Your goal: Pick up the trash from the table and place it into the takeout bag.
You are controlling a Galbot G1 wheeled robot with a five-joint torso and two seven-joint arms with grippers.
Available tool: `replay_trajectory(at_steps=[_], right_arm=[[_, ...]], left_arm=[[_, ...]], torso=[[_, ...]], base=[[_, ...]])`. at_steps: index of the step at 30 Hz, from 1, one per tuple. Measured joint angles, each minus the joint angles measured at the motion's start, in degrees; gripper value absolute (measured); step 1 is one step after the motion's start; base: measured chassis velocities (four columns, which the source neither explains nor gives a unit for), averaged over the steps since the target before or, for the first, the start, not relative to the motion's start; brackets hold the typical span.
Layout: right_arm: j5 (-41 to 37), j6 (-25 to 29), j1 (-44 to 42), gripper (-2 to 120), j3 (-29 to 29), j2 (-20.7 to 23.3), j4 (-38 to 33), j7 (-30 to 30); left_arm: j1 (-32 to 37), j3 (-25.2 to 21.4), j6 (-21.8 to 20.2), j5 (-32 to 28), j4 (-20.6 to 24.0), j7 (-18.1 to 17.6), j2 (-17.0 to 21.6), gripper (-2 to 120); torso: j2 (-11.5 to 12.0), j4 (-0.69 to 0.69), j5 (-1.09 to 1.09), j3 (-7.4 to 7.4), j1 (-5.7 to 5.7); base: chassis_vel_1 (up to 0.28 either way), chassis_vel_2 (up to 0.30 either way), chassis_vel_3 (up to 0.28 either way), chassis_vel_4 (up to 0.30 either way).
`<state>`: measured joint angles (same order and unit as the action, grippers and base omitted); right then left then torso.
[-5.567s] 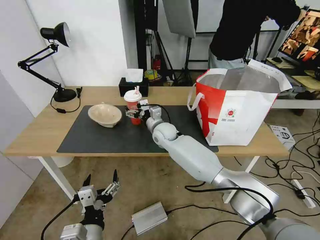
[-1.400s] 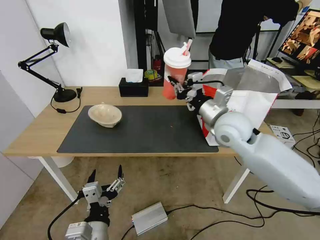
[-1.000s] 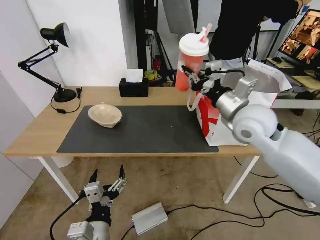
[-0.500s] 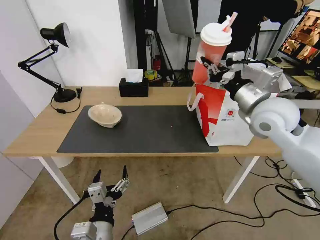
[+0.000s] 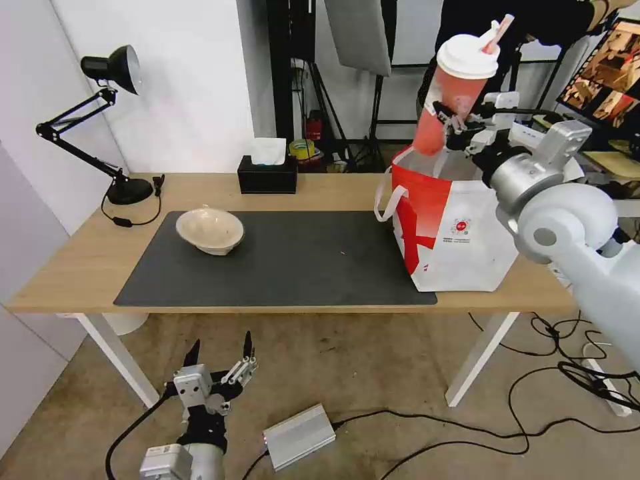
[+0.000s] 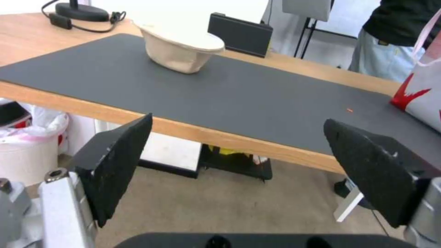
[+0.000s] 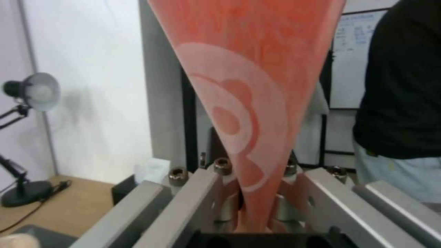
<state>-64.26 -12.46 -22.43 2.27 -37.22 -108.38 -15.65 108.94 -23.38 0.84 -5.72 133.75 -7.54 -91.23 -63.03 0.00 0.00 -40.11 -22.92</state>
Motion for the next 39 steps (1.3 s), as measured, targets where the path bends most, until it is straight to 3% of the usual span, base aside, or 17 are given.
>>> replay_trajectory(at_steps=[24,39], right_arm=[[3.8,0.8,-0.6,3,0.2,-2.1,11.6,1.4],[5.1,-0.1,-2.2,3,-0.3,-3.7,15.1,-0.6]], left_arm=[[-0.4,-0.2,0.0,-0.2,-0.4,0.0,0.0,100],[-0.4,-0.5,0.1,-0.1,-0.7,0.0,0.1,100]], torso=[[0.0,0.0,0.0,0.0,0.0],[0.0,0.0,0.0,0.0,0.0]], base=[[0.0,0.0,0.0,0.0],[0.0,0.0,0.0,0.0]])
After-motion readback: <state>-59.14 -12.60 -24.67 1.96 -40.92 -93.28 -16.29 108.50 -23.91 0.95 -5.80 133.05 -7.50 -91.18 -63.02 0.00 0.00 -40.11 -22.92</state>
